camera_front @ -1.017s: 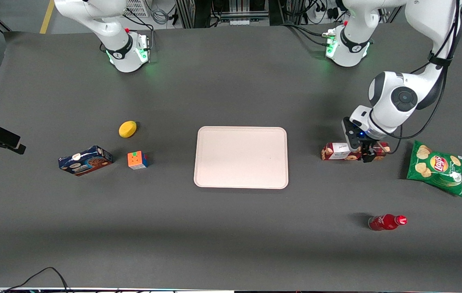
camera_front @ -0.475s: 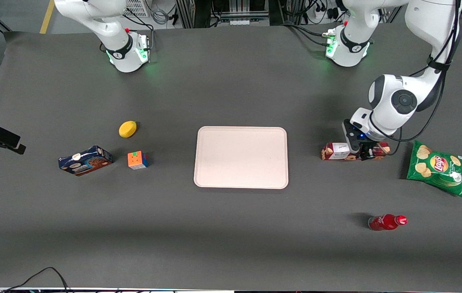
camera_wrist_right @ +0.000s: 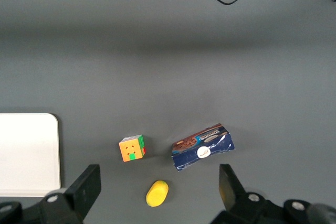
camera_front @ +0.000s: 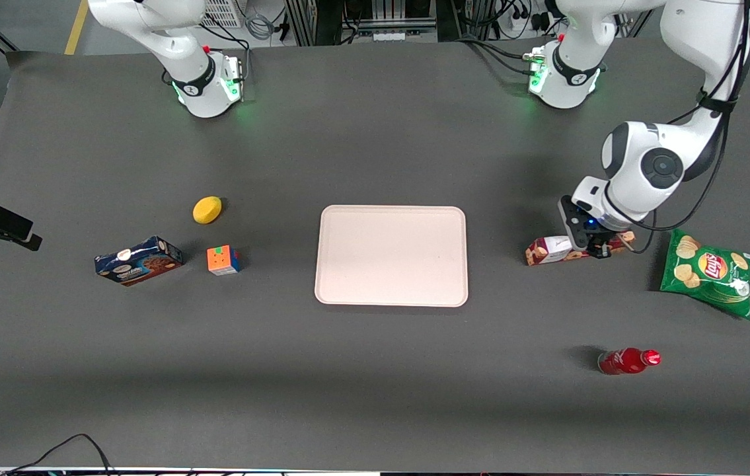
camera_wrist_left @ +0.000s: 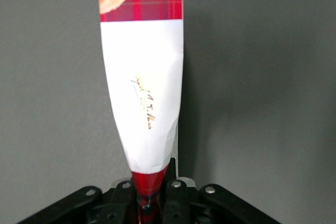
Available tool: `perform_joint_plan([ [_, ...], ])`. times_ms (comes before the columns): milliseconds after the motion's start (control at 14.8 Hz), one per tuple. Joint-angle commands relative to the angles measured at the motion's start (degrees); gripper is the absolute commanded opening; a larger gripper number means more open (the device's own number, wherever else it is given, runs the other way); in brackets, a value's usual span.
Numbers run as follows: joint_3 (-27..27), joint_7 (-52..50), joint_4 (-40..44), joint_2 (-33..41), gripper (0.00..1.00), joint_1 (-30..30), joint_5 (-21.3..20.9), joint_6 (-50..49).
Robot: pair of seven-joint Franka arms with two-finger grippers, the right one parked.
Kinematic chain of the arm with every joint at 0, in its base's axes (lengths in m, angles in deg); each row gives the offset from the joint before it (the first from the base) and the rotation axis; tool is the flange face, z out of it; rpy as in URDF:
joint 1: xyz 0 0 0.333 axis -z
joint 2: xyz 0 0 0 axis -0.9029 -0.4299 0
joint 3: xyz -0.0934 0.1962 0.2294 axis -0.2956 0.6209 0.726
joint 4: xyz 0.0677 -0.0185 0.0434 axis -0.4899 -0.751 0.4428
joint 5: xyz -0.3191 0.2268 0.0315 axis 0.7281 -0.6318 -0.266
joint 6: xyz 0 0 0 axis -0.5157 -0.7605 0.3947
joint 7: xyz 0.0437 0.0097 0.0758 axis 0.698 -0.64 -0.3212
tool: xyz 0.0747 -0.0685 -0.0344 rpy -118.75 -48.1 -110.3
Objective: Place red cookie box on tray
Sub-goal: 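Carry the upright cookie box with the left gripper over the pink tray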
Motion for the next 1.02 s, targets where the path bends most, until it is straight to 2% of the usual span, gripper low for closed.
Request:
perform_joint_plan([
  [0, -0.4, -10.5, 3.9, 6.5, 0.0, 0.1, 1.5, -10.3],
  [136, -0.5, -15.5, 8.8, 7.2, 0.0, 0.7, 3.7, -16.3],
  [271, -0.5, -18.2, 14.8, 7.1, 0.0, 2.1, 9.5, -23.2],
  [339, -0.6, -20.7, 17.8, 7.0, 0.0, 2.6, 11.0, -26.2],
  [610, -3.2, -38.1, 25.1, 6.3, 0.0, 6.8, 11.3, -31.5],
  [814, -9.6, -57.3, 25.5, 3.9, 0.0, 9.1, 11.2, -27.5],
  [949, -11.9, -66.5, 25.7, 1.4, 0.0, 11.4, 10.7, -23.9],
])
